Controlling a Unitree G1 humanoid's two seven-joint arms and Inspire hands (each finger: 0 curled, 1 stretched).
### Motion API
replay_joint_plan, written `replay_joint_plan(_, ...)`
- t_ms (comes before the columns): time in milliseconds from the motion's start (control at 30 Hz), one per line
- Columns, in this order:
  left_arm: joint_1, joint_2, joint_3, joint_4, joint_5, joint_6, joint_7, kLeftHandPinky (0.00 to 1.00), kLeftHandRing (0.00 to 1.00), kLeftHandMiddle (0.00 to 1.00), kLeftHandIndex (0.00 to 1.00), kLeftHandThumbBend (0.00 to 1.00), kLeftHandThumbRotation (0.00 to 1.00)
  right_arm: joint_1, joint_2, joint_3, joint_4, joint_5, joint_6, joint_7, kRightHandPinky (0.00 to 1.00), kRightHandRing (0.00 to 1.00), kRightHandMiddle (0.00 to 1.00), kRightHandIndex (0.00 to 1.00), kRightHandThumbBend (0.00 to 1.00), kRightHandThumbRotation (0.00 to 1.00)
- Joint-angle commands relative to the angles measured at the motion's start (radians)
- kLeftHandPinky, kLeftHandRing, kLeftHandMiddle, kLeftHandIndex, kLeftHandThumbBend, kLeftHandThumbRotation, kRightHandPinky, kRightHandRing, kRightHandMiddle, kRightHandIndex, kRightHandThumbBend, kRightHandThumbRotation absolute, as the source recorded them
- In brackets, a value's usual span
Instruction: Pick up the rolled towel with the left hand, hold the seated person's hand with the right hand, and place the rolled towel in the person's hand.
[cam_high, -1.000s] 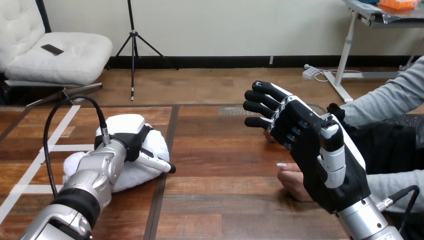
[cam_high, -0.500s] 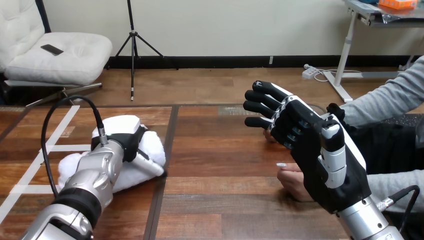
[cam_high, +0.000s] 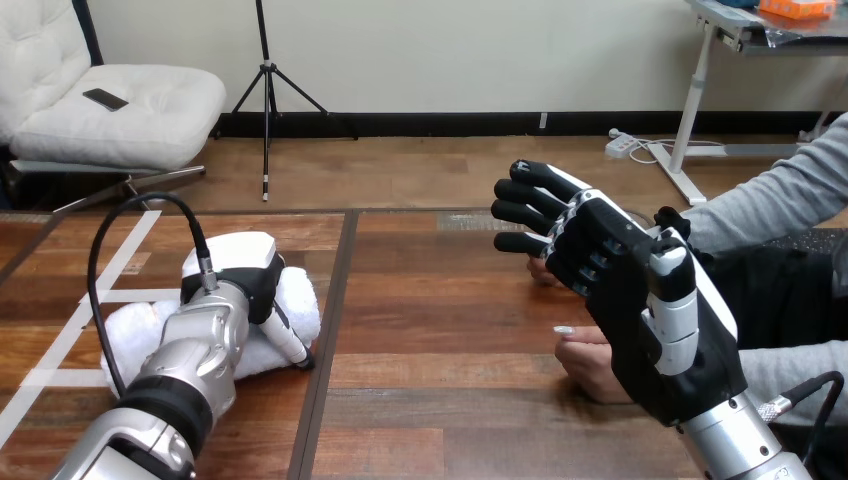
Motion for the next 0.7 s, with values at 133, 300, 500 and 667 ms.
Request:
replay_joint_plan(133, -0.055, -0.002, 0.006, -0.030, -0.007, 0.021, 0.060, 0.31, 0.44, 0.53, 0.62, 0.84, 0.01, -0.056, -0.010, -0.020, -0.033, 0.018, -0.012, -0.003, 0.80, 0.85, 0.85, 0.85, 0.89, 1.00)
replay_joint_plan(300, -0.049, -0.005, 0.021, -0.030, -0.026, 0.017, 0.087, 0.21, 0.31, 0.40, 0.49, 0.76, 0.00, -0.055, -0.007, -0.020, -0.034, 0.017, -0.015, -0.003, 0.80, 0.85, 0.85, 0.85, 0.89, 1.00)
replay_joint_plan(500, -0.049, -0.007, 0.020, -0.030, -0.042, 0.023, 0.104, 0.23, 0.33, 0.41, 0.44, 0.73, 0.00, -0.056, -0.006, -0.022, -0.033, 0.016, -0.016, -0.003, 0.80, 0.85, 0.85, 0.85, 0.89, 1.00)
replay_joint_plan(667, -0.046, -0.003, 0.018, -0.033, -0.048, 0.016, 0.114, 0.27, 0.37, 0.45, 0.43, 0.74, 0.00, -0.054, -0.006, -0.022, -0.034, 0.014, -0.016, -0.003, 0.80, 0.85, 0.85, 0.85, 0.88, 1.00)
